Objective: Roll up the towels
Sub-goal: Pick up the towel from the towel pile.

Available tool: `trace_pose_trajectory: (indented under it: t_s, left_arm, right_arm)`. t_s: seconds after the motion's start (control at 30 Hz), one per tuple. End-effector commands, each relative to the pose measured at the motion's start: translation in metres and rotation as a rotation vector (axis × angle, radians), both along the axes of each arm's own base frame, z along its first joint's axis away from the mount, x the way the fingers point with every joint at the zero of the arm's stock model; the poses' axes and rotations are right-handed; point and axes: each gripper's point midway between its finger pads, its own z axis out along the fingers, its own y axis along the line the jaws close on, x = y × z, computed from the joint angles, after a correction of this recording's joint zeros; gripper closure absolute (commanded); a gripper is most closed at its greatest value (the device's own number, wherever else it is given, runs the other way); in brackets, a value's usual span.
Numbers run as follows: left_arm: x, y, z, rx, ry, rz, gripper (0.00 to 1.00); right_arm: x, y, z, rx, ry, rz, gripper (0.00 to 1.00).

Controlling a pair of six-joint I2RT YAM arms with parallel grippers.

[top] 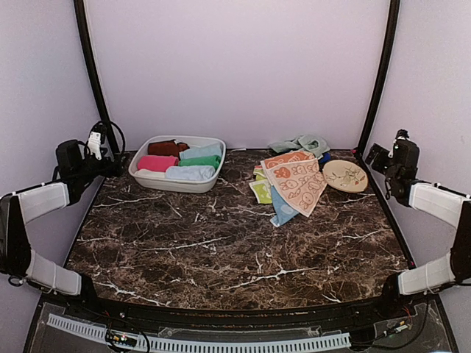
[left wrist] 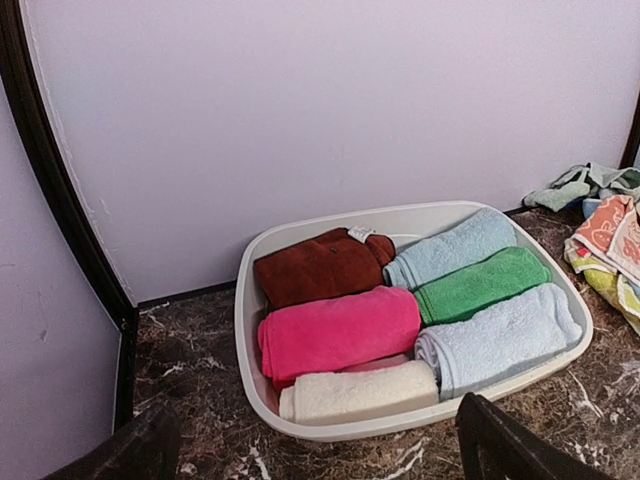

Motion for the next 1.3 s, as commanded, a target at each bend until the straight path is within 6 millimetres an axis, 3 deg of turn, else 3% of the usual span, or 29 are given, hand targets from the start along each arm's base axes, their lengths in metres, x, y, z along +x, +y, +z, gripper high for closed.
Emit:
trace_pose_trajectory:
  t_s: [0.0,0.13,0.2,0.3,0.37,0.57,0.77,0.87,1.0,1.27]
  left_arm:
    - [-0.024,-0.002,-0.03,-0.02,0.275,-0.014,0.01]
    - [-0.03,-0.009,-0.022,-0.045,0.349,-0.047,0.01]
    - [-0.032,-0.008,-0.02,-0.041,0.379,-0.05,0.01]
    - [-0.034,-0.009,-0.02,-0.029,0.415,-0.057,0.01]
    - [-0.035,-0.007,-0.02,-0.02,0.428,-0.053,0.01]
    - [-0.045,-0.007,-0.021,0.012,0.442,-0.054,0.01]
    - [-0.05,-0.009,-0.026,0.006,0.453,-0.066,0.01]
    - [-0.051,-0.009,-0.031,0.005,0.462,-0.065,0.01]
    - [-0.052,-0.009,-0.035,0.012,0.467,-0.066,0.01]
    - [-0.053,-0.009,-0.032,0.028,0.457,-0.074,0.01]
  right_arm:
    - [-0.004,0.076,-0.043,0.044,0.191,0.305,0.0]
    - [-0.01,0.163,-0.058,-0.132,0.291,0.448,0.01]
    - [-0.013,0.199,-0.079,-0.187,0.37,0.505,0.07]
    - [-0.018,0.238,-0.104,-0.245,0.458,0.558,0.15]
    - [-0.017,0.253,-0.121,-0.261,0.509,0.57,0.21]
    - [-0.01,0.27,-0.171,-0.267,0.667,0.597,0.29]
    - [0.0,0.28,-0.191,-0.283,0.725,0.606,0.37]
    - [0.012,0.289,-0.183,-0.274,0.701,0.612,0.42]
    - [0.018,0.294,-0.19,-0.274,0.723,0.617,0.51]
    - [0.02,0.289,-0.214,-0.262,0.795,0.607,0.52]
